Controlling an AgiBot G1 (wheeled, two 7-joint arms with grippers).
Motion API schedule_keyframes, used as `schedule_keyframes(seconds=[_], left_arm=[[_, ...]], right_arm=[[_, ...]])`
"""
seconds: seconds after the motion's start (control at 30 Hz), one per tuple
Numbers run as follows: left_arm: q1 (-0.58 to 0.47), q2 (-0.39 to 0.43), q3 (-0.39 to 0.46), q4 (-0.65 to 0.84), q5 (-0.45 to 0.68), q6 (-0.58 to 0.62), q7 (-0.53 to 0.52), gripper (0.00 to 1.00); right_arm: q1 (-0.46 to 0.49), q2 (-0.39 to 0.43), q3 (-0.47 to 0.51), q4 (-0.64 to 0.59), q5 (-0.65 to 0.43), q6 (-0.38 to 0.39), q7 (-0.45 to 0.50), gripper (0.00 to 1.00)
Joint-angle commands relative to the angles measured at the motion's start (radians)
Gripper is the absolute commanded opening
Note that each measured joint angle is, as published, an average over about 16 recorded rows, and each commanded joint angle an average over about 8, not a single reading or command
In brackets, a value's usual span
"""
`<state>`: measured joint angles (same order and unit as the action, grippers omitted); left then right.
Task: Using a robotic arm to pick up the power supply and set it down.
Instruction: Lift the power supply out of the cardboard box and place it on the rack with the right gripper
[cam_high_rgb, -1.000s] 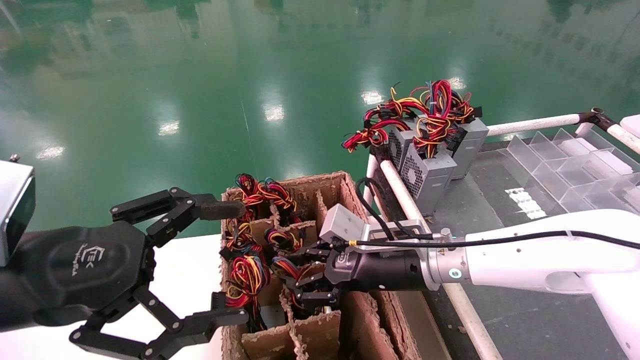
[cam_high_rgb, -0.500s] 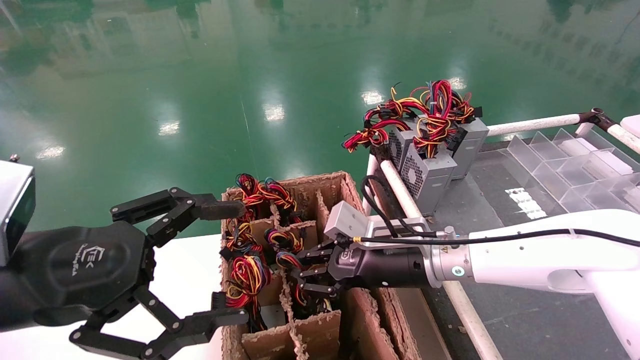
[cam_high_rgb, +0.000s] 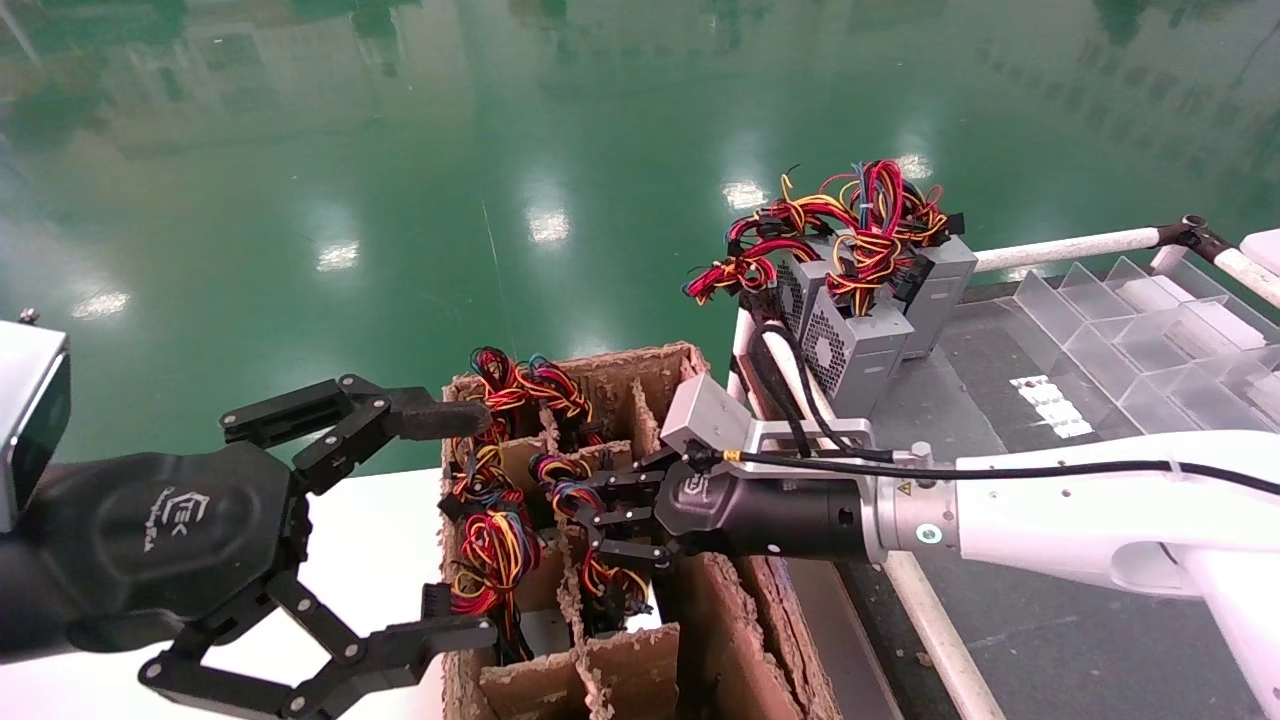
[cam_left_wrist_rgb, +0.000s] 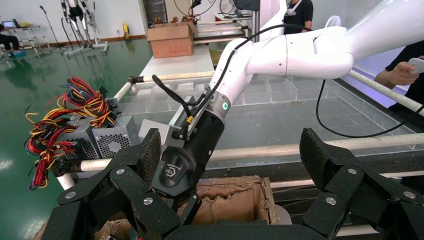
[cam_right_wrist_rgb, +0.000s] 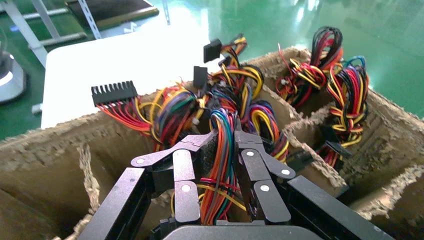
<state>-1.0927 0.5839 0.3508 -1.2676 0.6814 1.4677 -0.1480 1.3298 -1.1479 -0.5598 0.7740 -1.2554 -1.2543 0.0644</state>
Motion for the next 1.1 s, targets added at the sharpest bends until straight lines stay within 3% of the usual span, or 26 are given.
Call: schedule_keyframes(seconds=[0.03, 0.33, 0.53, 0.83, 1.1], left_arm=[[0.0, 0.0, 0.0, 0.0, 0.0, 0.0, 0.0, 1.0], [0.0, 0.0, 0.0, 0.0, 0.0, 0.0, 0.0, 1.0], [0.0, 0.0, 0.0, 0.0, 0.0, 0.0, 0.0, 1.0], [0.0, 0.0, 0.0, 0.0, 0.0, 0.0, 0.0, 1.0], [0.0, 0.0, 0.0, 0.0, 0.0, 0.0, 0.0, 1.0]], right_arm=[[-0.005, 0.002, 0.007, 0.002, 0.012, -0.001, -0.004, 0.0], [-0.033, 0.047, 0.065, 0.065, 0.096, -0.02, -0.027, 0.0], [-0.036, 0.103, 0.109, 0.129, 0.169, -0.054, 0.011, 0.0], [0.053, 0.192, 0.163, 0.148, 0.248, -0.129, 0.078, 0.0], [0.147, 0.239, 0.194, 0.078, 0.271, -0.149, 0.108, 0.0]])
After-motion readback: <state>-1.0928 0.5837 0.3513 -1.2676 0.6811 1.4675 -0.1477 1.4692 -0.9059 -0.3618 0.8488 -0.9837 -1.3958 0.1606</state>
